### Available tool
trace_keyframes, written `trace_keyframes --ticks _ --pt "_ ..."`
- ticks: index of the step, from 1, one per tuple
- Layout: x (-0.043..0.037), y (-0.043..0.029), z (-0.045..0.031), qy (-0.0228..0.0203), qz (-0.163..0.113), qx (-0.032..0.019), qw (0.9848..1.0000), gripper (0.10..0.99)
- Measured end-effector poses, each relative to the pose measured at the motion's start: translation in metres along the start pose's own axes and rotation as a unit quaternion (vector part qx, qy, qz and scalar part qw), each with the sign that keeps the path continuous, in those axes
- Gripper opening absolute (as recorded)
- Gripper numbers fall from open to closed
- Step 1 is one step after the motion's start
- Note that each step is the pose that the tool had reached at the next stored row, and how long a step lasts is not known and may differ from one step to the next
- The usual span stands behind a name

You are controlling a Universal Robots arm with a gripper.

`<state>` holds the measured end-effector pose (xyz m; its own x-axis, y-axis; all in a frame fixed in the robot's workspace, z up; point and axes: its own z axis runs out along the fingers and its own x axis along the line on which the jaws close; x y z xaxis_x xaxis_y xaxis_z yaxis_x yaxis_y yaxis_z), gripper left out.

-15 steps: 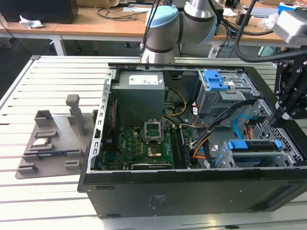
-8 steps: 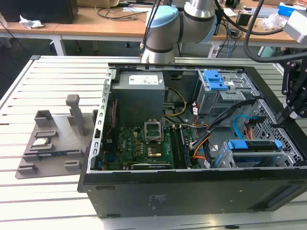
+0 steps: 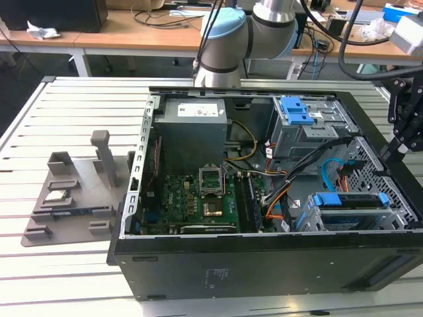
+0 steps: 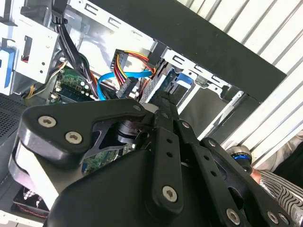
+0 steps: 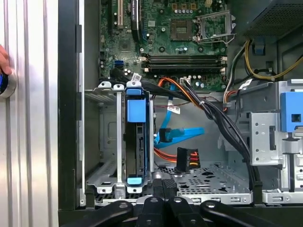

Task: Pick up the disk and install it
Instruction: 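Insert the first disk wire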

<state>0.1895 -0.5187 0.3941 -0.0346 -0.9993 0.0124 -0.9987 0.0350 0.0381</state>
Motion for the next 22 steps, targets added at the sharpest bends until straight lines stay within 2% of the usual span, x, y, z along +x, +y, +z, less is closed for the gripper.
trace_keyframes --ticks 22 --pt "-0.0020 0.0003 0.0145 -0.0001 0.000 0.0000 1.0000 0.106"
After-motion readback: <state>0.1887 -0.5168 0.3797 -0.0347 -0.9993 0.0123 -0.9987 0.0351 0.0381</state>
